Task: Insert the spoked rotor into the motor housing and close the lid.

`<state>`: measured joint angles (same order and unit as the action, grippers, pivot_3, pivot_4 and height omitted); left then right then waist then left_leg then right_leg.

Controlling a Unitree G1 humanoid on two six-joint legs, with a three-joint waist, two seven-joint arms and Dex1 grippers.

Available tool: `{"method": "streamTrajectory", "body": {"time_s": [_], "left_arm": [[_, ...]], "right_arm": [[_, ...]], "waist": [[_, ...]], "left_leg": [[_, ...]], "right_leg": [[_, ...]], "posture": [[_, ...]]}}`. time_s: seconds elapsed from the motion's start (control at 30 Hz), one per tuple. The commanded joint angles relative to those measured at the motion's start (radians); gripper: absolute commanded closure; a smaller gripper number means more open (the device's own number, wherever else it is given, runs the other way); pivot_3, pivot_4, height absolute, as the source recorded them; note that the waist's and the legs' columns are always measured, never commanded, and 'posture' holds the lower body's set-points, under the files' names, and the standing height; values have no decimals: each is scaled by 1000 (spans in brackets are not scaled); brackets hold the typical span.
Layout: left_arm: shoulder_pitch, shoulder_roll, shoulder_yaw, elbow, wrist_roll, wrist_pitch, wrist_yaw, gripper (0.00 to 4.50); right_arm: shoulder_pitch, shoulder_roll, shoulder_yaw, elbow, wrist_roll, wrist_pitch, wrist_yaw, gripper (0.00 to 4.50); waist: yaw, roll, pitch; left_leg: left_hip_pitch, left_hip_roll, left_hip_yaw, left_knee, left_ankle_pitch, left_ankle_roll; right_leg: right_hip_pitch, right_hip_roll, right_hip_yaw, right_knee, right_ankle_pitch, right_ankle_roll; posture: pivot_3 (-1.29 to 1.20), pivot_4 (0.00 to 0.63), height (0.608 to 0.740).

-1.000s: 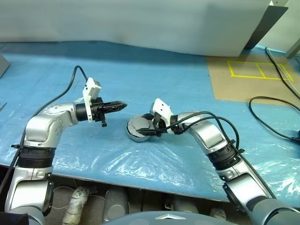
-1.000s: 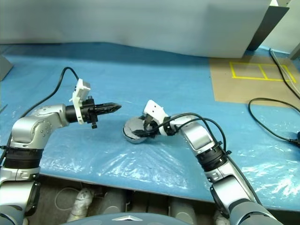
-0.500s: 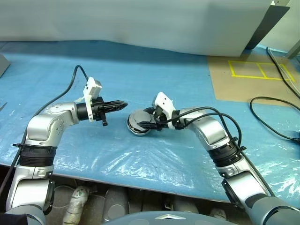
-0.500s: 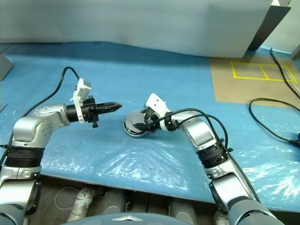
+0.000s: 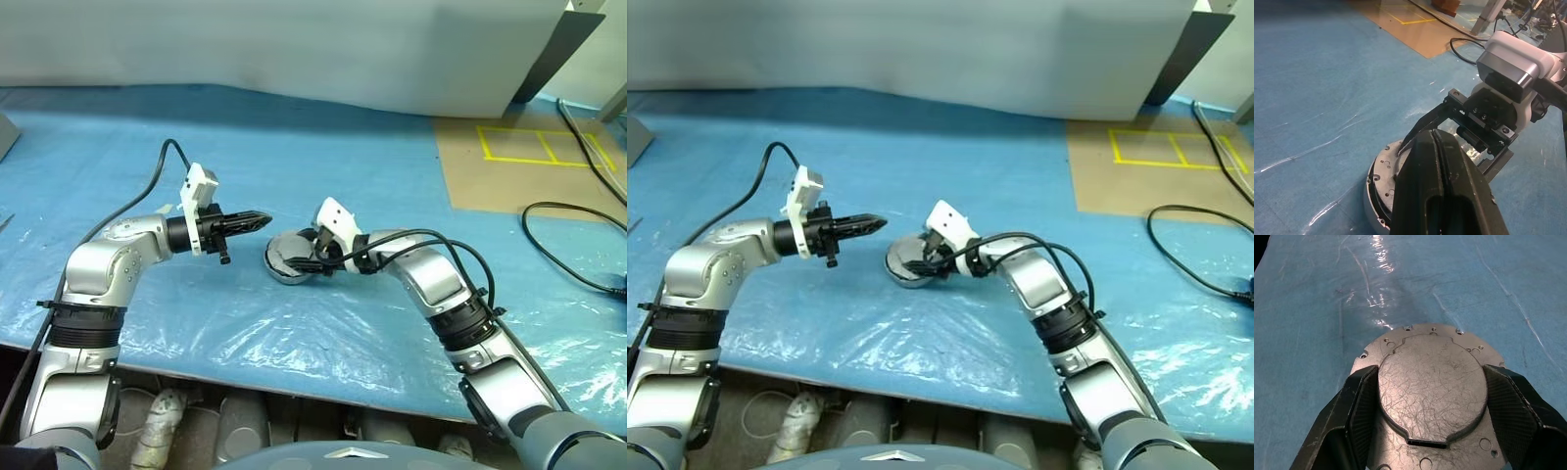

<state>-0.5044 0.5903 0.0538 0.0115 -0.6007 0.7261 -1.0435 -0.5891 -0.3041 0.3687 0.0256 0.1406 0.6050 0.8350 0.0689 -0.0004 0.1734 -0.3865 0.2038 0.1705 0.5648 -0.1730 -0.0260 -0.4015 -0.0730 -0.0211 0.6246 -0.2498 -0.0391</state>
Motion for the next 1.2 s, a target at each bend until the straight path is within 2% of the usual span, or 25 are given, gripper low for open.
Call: {"method": "streamTrajectory", "body": {"time_s": [0.03,0.3,0.8,0.93,1.0,1.2], "left_arm": [[-23,8,5,-1,1,-20,-10,4500],[-22,9,-1,5,6,-26,-16,4500],[-31,12,-11,19,24,-39,-16,4500],[-36,8,-42,37,66,-69,-18,4500],[-39,5,-90,64,140,-132,1,4500],[-34,2,-174,144,263,-242,-3,4500]], "right_arm": [[1,34,-4,-20,18,12,-12,1524],[-37,81,-19,28,12,54,-48,1524],[20,35,72,140,-107,-69,-58,1524],[16,60,67,200,-136,-84,-117,1524],[15,77,62,223,-138,-63,-142,1524],[25,60,65,229,-136,-63,-113,1524]], "waist": [[-1,0,0],[-1,0,0],[0,0,0],[-1,0,0],[-1,0,0],[0,1,-1]], "left_leg": [[0,0,0,0,0,0],[0,0,0,0,0,0],[6,1,0,1,0,0],[11,1,0,0,0,0],[16,1,1,-1,0,0],[21,1,1,-3,0,0]], "right_leg": [[0,0,0,0,0,0],[0,0,0,0,0,0],[5,0,1,0,0,0],[11,0,2,0,0,0],[14,-1,2,-1,0,0],[17,-1,4,0,0,0]], "posture": [[0,150,740],[0,150,740],[0,150,740],[0,150,740],[0,150,740],[0,150,740]]}}
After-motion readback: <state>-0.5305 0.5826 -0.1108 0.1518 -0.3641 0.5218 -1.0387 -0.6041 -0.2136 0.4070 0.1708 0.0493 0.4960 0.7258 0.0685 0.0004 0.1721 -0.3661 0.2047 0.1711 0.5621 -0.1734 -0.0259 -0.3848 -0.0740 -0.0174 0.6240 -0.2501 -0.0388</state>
